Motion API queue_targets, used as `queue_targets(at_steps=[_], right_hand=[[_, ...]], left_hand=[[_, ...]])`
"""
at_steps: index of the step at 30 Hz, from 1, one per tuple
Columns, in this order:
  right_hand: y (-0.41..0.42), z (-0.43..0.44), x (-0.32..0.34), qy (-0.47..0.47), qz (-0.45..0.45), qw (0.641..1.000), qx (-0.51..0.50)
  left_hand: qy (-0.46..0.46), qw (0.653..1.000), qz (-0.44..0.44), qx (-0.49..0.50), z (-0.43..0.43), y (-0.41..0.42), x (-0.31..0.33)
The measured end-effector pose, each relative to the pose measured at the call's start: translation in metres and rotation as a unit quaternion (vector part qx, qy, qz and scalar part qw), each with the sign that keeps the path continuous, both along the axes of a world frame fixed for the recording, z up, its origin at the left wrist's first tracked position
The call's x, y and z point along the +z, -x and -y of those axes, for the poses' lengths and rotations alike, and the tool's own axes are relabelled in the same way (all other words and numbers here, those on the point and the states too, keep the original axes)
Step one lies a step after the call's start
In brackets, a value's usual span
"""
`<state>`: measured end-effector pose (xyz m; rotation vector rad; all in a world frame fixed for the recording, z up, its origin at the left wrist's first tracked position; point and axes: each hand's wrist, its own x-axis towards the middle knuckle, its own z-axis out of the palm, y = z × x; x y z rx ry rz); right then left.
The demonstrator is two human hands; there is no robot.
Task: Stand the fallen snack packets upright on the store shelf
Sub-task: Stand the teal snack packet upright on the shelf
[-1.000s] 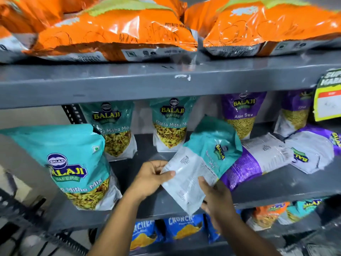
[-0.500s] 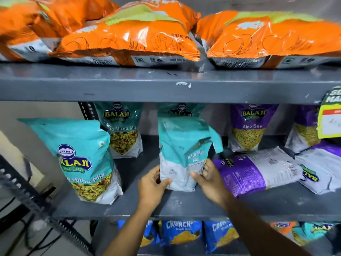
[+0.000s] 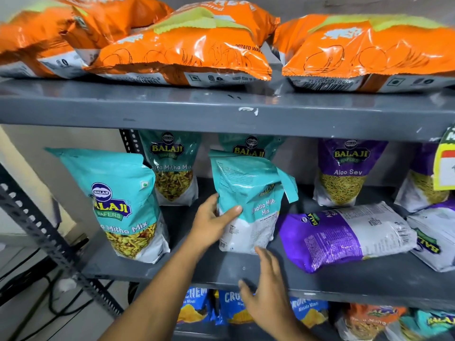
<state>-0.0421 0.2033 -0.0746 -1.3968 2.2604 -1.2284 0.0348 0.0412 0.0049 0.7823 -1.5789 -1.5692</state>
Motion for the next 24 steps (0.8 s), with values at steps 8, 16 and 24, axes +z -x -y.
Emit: queue_targets(at_steps=[8,16,24], right_hand=[[0.009,0.046,0.025,0.091,0.147,0.984,-0.05],[0.088,0.039,0.016,0.013,0.279,0.949,0.146],[0.101,0.047,0.027,-0.093,0.258,0.934,0.229]], left_hand=[[0.111,0.978,0.145,0.101,-0.095,0.005,-0.005],[-0.001,0.995,0.095,-0.023,-0.025,-0.045,-0.047],[-0.003,0.997,0.07,-0.045,-0.007,-0.033,-0.07]])
